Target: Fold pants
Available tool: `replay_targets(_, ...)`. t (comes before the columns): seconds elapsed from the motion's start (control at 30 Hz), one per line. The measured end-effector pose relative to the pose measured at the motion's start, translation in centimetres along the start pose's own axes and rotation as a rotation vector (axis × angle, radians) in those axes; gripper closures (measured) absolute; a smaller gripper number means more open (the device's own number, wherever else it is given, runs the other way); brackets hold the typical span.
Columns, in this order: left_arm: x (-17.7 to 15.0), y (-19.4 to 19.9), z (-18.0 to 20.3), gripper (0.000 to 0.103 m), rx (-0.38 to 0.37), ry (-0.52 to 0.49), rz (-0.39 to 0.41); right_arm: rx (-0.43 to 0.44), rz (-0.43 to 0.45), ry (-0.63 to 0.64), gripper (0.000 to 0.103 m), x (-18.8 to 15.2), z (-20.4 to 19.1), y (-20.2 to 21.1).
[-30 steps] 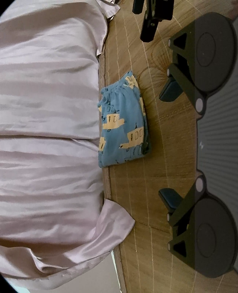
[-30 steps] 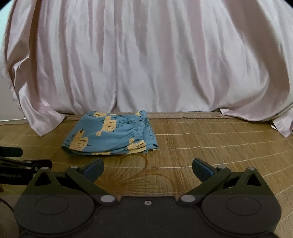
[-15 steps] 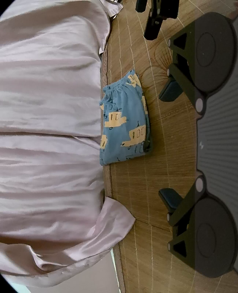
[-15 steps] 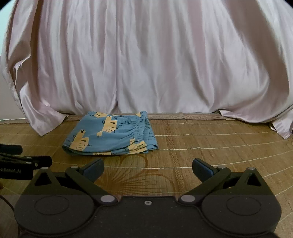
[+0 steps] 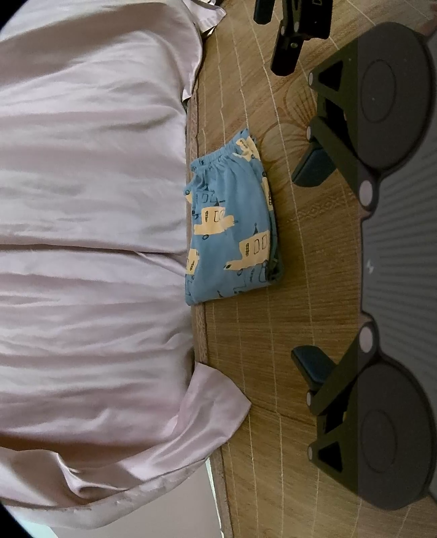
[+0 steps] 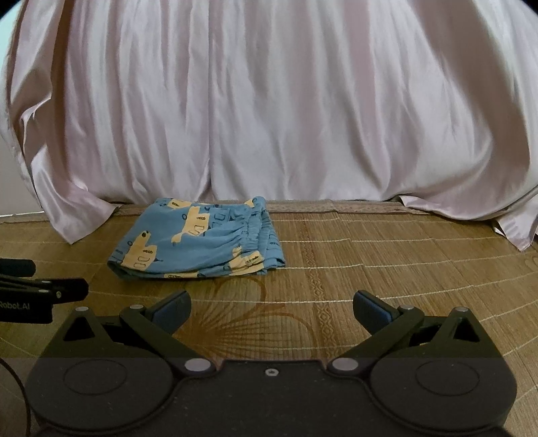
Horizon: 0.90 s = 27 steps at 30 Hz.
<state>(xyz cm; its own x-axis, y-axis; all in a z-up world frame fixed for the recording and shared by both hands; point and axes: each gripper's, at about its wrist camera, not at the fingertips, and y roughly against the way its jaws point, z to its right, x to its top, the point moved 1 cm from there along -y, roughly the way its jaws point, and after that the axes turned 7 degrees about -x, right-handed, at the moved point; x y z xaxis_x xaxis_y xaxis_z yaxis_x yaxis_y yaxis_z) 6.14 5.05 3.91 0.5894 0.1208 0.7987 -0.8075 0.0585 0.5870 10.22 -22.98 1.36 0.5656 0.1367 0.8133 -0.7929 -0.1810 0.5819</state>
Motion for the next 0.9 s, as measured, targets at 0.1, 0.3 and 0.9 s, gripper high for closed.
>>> replay_targets(0.1,0.02,-0.03,0.01,0.0,0.0,0.004,0.0,0.01,-0.003,0.002,0.001,-0.01,0.05,0.04)
replay_targets(0.3,0.06,-0.15,-0.13,0.0,0.001,0.013,-0.003,0.018,0.003,0.01,0.001,0.06,-0.12,0.13)
replay_targets(0.9,-0.05,-0.31,-0.28,0.0,0.006,0.02,-0.007,0.021,-0.015,0.005,0.001,0.09,0.07,0.09)
